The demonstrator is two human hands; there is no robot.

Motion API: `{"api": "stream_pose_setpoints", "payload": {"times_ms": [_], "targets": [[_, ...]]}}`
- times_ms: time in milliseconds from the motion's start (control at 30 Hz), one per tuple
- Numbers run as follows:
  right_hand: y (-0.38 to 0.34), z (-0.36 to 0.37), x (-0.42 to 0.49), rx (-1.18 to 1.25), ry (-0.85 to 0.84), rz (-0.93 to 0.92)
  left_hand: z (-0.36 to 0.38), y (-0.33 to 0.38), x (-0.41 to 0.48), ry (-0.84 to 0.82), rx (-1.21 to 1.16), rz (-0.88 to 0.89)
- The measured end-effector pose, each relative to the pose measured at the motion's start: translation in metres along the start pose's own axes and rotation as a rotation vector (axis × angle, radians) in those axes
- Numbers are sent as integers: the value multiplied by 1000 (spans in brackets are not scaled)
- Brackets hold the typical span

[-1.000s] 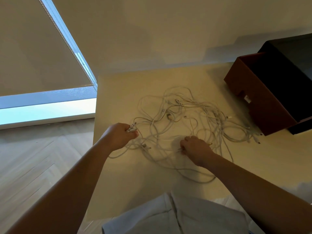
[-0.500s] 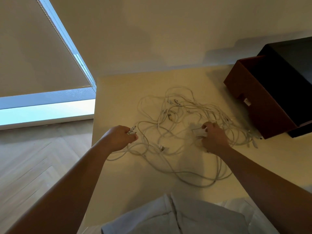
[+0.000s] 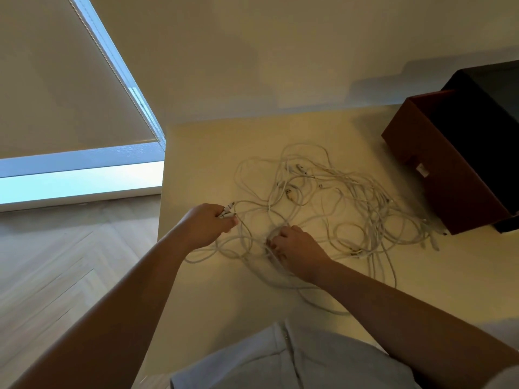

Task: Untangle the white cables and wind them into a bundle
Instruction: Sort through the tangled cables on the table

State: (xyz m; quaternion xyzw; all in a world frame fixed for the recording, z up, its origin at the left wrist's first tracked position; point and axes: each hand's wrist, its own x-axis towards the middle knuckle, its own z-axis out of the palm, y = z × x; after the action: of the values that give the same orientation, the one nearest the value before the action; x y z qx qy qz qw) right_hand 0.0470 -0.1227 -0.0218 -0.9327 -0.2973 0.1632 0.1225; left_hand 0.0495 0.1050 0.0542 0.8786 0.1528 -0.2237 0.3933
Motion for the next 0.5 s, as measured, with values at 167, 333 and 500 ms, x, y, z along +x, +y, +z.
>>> {"api": "stream_pose_setpoints", "payload": {"times_ms": [167, 333, 500], "targets": [[-2, 2, 11, 9, 17, -29, -3, 2, -4, 18, -11, 44], [5, -10, 13, 372, 127, 139, -2, 6, -5, 57, 13, 31], [6, -32, 5, 714, 245, 307, 1, 8, -5, 69, -10, 17]]}}
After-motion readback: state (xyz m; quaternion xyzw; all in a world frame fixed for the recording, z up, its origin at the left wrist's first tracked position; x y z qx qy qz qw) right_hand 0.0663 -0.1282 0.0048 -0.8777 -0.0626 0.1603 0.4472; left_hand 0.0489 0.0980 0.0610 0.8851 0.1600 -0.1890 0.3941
